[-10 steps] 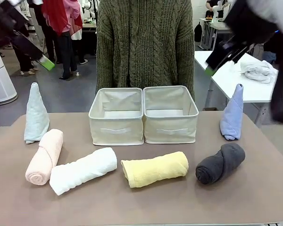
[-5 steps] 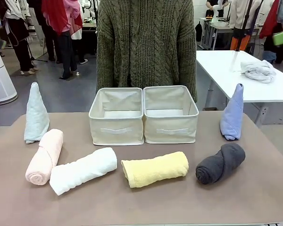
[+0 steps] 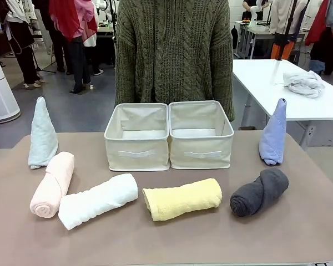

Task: Sort the towels based on their folding style.
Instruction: Pick up one triangle-folded towel and place it in the left Fabric basket.

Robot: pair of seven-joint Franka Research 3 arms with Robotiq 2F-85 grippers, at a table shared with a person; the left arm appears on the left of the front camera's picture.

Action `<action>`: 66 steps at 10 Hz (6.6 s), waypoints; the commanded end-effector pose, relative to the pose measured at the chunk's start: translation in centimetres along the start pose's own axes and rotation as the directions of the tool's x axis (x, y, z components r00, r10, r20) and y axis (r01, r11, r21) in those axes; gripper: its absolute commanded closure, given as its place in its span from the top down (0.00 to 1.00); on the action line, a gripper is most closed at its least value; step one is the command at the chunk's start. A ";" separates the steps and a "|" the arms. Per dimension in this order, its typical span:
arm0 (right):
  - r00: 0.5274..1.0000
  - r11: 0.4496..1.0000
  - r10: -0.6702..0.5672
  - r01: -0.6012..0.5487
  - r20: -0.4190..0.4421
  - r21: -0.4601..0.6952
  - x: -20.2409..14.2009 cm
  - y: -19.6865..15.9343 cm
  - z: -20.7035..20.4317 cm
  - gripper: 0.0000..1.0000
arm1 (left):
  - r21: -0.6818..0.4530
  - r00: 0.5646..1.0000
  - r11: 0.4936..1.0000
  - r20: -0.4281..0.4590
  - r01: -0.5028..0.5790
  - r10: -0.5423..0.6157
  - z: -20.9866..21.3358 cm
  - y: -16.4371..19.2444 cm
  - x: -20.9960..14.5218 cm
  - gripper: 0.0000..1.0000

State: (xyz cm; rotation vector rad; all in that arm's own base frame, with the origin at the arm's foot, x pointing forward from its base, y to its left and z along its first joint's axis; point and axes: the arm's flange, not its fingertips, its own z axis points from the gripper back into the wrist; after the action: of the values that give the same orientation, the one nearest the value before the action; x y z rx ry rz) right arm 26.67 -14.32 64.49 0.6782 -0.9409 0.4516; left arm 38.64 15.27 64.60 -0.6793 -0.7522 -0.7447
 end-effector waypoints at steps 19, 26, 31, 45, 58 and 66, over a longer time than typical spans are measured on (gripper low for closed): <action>0.994 0.994 -0.109 0.109 -0.013 0.013 0.9 -10.9 7.9 1.00 | 0.071 0.987 0.985 0.027 -0.159 0.158 6.2 6.2 -6.0 1.00; 0.994 0.994 -0.109 0.109 -0.013 0.013 0.9 -10.9 7.9 1.00 | 0.071 0.987 0.985 0.027 -0.159 0.158 6.2 6.2 -6.0 1.00; 0.994 0.994 -0.109 0.109 -0.013 0.013 0.9 -10.9 7.9 1.00 | 0.071 0.987 0.985 0.027 -0.159 0.158 6.2 6.2 -6.0 1.00; 0.994 0.994 -0.109 0.109 -0.013 0.013 0.9 -10.9 7.9 1.00 | 0.563 0.742 0.827 -0.558 0.009 0.372 -17.1 7.0 9.3 1.00; 0.994 0.994 -0.109 0.109 -0.013 0.013 0.9 -10.9 7.9 1.00 | 0.684 0.773 0.725 -0.416 -0.082 0.480 -27.1 17.8 5.6 1.00; 0.994 0.994 -0.109 0.109 -0.013 0.013 0.9 -10.9 7.9 1.00 | 0.791 0.702 0.606 -0.384 -0.086 0.600 -29.6 17.8 5.1 1.00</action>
State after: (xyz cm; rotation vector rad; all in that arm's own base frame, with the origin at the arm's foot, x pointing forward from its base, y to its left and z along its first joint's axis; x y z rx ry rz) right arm 29.27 -27.49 64.89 0.7253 -0.8682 0.3478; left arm 65.31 1.82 47.78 0.1421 -0.2437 -0.2228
